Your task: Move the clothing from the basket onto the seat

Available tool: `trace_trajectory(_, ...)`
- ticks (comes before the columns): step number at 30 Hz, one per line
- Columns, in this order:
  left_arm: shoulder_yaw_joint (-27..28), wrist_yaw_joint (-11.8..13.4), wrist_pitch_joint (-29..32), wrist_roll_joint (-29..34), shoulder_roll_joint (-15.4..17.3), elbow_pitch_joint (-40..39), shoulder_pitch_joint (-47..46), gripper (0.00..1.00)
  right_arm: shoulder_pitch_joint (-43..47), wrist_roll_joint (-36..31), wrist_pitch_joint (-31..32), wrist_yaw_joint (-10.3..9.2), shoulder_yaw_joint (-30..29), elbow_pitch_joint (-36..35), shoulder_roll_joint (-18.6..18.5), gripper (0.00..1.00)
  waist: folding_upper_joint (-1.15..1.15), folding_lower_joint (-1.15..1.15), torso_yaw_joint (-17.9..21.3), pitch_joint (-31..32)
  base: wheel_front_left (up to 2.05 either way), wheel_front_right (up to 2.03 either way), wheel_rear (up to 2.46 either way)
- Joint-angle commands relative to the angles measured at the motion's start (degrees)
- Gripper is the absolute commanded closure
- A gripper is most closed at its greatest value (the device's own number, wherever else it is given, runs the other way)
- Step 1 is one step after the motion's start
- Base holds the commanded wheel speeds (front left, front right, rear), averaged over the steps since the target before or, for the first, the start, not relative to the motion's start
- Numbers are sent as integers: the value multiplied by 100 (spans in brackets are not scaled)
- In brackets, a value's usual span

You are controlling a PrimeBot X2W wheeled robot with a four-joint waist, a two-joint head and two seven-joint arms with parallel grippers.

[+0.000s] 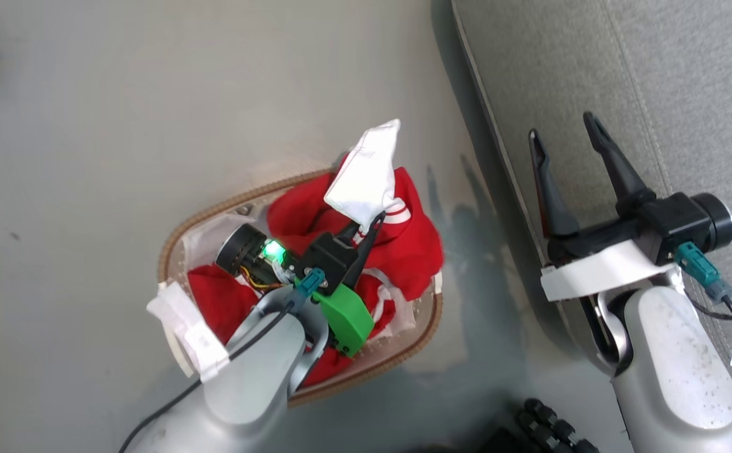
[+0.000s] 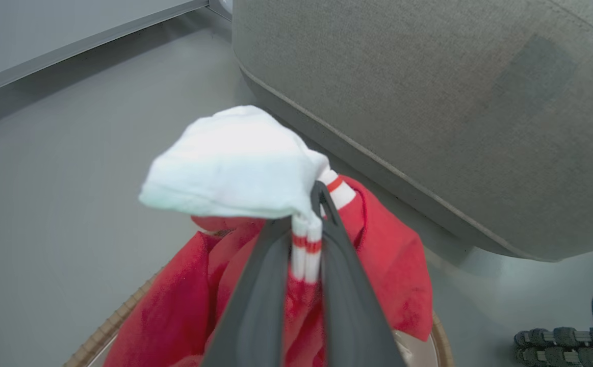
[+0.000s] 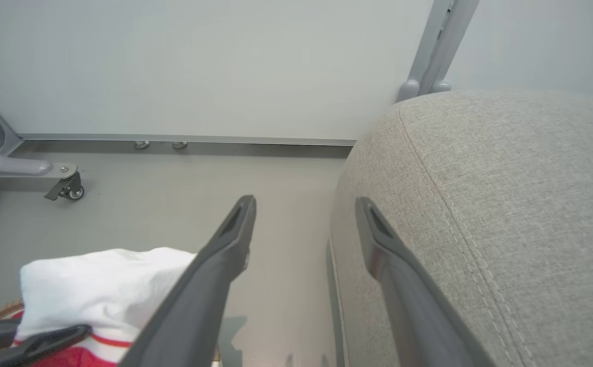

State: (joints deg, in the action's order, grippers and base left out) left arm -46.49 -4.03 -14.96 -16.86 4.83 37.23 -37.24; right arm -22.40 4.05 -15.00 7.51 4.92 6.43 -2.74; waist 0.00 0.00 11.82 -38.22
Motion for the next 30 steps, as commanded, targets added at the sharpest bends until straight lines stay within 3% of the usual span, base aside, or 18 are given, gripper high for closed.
trace_trajectory(1,92,30,-33,72,50,-219,223,100,165,-67,-28,-4,-31,51,-27,0,0,0,-409,715,0,0,0)
trace_trajectory(17,914,6,-29,505,290,-1779,1098,100,1184,-313,-28,-4,-111,331,-26,0,0,0,-720,2545,0,0,0)
trace_trajectory(30,981,-204,-26,649,615,-1867,642,100,1760,-322,-28,-4,151,471,-25,0,0,0,-765,3706,0,0,0)
